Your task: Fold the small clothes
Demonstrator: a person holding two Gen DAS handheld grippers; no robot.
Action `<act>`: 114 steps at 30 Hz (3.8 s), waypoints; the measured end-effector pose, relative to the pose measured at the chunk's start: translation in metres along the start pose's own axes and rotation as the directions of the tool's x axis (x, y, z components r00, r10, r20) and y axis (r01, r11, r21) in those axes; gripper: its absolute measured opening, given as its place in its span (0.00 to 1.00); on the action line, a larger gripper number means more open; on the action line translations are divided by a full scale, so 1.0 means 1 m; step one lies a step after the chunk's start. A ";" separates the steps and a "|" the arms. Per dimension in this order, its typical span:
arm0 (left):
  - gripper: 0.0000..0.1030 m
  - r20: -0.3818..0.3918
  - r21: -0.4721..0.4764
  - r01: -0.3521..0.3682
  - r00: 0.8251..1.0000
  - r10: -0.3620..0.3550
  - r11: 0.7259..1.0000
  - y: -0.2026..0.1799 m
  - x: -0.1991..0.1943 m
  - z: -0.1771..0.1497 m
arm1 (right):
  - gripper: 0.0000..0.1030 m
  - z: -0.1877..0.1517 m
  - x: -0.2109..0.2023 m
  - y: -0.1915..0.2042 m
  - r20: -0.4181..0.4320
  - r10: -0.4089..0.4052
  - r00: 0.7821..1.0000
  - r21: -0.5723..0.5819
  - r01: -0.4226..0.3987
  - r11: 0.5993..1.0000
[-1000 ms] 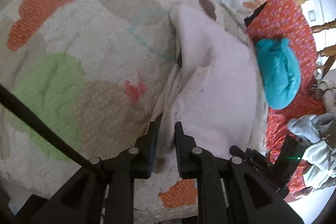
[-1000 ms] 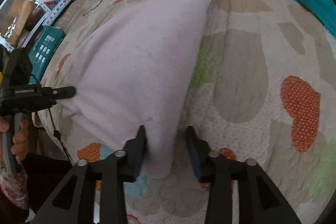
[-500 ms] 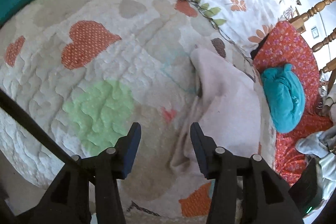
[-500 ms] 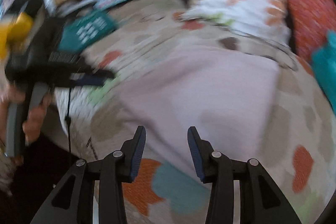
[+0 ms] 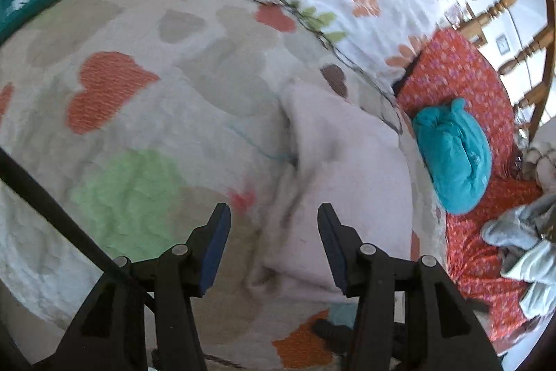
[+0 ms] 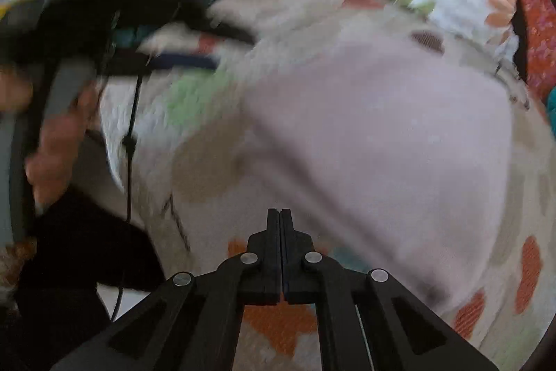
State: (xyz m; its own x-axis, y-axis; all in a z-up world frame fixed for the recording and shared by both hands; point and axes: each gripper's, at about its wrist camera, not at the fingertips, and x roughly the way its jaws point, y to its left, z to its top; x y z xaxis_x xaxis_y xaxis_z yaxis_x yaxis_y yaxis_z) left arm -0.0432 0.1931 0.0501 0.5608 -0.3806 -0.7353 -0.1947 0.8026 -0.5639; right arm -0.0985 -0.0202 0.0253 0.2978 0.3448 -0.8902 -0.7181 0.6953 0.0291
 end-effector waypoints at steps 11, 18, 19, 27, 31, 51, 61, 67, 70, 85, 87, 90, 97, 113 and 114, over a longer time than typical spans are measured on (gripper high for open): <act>0.47 -0.180 -0.009 -0.021 0.983 0.019 1.000 -0.006 0.054 -0.024 | 0.07 -0.023 -0.048 -0.077 0.075 -0.104 0.992 0.239 0.083 0.967; 0.46 -0.135 -0.006 0.001 0.991 -0.002 1.000 -0.003 0.032 -0.024 | 0.17 -0.042 -0.072 -0.131 0.154 -0.232 0.960 0.435 0.145 0.888; 0.46 -0.103 0.000 0.005 0.995 -0.005 1.000 -0.004 0.024 -0.022 | 0.18 -0.044 -0.074 -0.137 0.161 -0.224 0.961 0.467 0.126 0.875; 0.47 -0.027 0.026 -0.089 0.996 0.089 0.996 -0.005 0.022 -0.017 | 0.18 -0.049 -0.071 -0.144 0.195 -0.156 0.968 0.499 0.039 0.866; 0.47 -0.069 0.091 -0.191 0.978 0.197 0.977 -0.011 0.045 -0.027 | 0.30 -0.046 -0.054 -0.128 0.156 -0.135 0.978 0.448 0.052 0.893; 0.56 0.132 0.266 -0.328 0.944 0.303 0.906 -0.056 0.008 -0.093 | 0.55 -0.074 -0.075 -0.124 0.114 -0.214 0.970 0.498 0.131 0.857; 0.58 0.059 0.310 -0.336 0.940 0.335 0.889 -0.060 0.025 -0.124 | 0.55 -0.099 -0.085 -0.136 0.110 -0.234 0.966 0.592 0.125 0.796; 0.59 0.034 0.331 -0.349 0.933 0.359 0.876 -0.061 0.034 -0.131 | 0.57 -0.099 -0.082 -0.137 0.100 -0.241 0.965 0.593 0.136 0.794; 0.62 0.030 0.334 -0.350 0.932 0.362 0.875 -0.061 0.035 -0.132 | 0.57 -0.098 -0.080 -0.137 0.096 -0.240 0.966 0.592 0.139 0.794; 0.67 0.031 0.345 -0.364 0.925 0.377 0.865 -0.064 0.039 -0.136 | 0.58 -0.097 -0.069 -0.139 0.078 -0.228 0.970 0.596 0.138 0.791; 0.67 0.031 0.345 -0.364 0.925 0.377 0.865 -0.064 0.039 -0.136 | 0.58 -0.097 -0.067 -0.139 0.076 -0.227 0.971 0.594 0.139 0.792; 0.69 0.031 0.346 -0.364 0.926 0.377 0.865 -0.064 0.039 -0.135 | 0.59 -0.096 -0.066 -0.139 0.074 -0.226 0.971 0.593 0.139 0.793; 0.73 0.029 0.349 -0.363 0.926 0.377 0.864 -0.064 0.042 -0.138 | 0.59 -0.096 -0.064 -0.140 0.072 -0.222 0.972 0.596 0.137 0.791; 0.74 0.031 0.352 -0.358 0.928 0.371 0.865 -0.066 0.041 -0.139 | 0.61 -0.098 -0.060 -0.140 0.065 -0.218 0.974 0.598 0.137 0.790; 0.74 0.030 0.351 -0.354 0.929 0.368 0.867 -0.066 0.040 -0.138 | 0.61 -0.098 -0.061 -0.140 0.075 -0.219 0.973 0.599 0.131 0.790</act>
State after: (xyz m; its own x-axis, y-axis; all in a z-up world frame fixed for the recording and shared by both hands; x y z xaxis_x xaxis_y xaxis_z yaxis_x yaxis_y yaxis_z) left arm -0.1190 0.0613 0.0062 0.4734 -0.0450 -0.8797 -0.0849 0.9917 -0.0964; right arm -0.0776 -0.2004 0.0313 0.4941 0.2308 -0.8382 -0.1516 0.9722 0.1784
